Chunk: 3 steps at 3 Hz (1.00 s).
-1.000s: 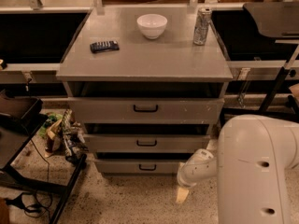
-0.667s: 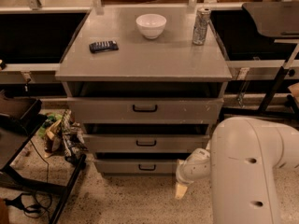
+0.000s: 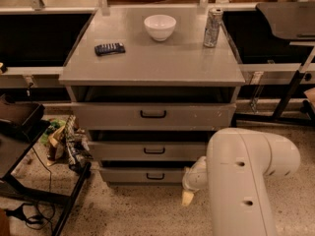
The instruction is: Open bottom drawer
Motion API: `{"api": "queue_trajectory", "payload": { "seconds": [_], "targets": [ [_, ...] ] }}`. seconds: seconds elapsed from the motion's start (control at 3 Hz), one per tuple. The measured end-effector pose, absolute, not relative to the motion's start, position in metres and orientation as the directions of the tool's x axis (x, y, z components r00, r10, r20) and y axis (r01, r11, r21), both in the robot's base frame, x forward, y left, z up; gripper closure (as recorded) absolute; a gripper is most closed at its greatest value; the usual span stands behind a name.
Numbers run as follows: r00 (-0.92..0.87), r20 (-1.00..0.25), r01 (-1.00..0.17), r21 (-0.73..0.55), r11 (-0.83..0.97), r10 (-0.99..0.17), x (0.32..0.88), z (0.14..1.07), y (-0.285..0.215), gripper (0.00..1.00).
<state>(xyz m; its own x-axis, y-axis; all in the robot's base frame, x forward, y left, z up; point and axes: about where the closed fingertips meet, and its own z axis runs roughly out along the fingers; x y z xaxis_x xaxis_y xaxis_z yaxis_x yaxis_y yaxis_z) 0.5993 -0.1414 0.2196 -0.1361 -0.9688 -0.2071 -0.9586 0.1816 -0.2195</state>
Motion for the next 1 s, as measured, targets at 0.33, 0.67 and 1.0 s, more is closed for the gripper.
{"api": "queue_trajectory", "payload": {
  "seconds": [0.33, 0.67, 1.0],
  "targets": [
    [-0.162, -0.190, -0.955, -0.218, 0.202, -0.968, 0.612, 0.197, -0.143, 0.00],
    [-0.183, -0.188, -0.948, -0.225, 0.224, -0.965, 0.625, 0.184, -0.143, 0.00],
    [-0.190, -0.188, -0.942, -0.241, 0.233, -0.964, 0.637, 0.181, -0.144, 0.00]
  ]
}}
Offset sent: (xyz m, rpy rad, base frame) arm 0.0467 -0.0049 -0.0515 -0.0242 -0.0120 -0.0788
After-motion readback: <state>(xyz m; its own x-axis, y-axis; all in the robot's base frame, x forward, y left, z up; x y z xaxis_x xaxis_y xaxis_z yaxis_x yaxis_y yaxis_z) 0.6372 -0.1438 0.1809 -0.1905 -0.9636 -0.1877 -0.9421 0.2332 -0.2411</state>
